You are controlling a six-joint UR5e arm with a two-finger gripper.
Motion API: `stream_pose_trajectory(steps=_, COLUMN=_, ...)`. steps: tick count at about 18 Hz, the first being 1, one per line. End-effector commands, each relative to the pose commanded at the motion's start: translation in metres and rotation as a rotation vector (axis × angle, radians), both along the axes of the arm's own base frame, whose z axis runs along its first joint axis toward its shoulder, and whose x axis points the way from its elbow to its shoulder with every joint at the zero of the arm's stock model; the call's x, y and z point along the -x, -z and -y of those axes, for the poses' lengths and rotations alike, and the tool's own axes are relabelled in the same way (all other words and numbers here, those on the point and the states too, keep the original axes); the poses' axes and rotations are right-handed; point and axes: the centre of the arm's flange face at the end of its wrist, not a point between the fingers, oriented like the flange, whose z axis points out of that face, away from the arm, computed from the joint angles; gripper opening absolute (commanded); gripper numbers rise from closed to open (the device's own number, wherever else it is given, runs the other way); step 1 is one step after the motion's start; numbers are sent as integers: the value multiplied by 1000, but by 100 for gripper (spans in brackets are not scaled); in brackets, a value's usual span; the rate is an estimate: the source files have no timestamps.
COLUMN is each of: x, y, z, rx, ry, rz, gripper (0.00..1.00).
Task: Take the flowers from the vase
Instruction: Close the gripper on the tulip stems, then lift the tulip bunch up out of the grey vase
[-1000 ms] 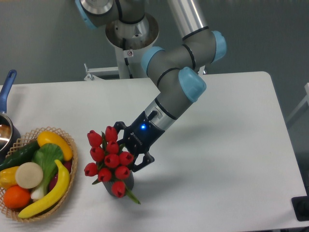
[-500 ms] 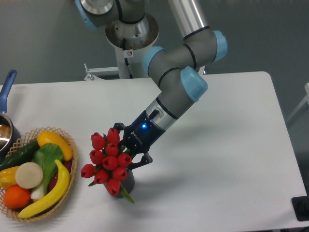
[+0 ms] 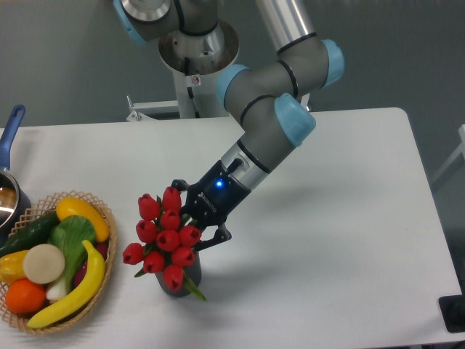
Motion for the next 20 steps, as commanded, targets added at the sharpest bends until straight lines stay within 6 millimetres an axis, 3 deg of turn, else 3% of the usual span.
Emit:
stream_pose_trajectory(steps=7, x=-9, y=-34, z=6, rx=-21, ry=-30, rz=22, gripper=44)
stream_pose_trajectory(steps=15, x=-2, y=-45, z=8, rx=-30, ry=-48, rz=16, gripper=44)
stream_pose_trajectory(steps=20, x=9, y=-77, z=8, rx=-47, ry=-97, rz=59, gripper=44)
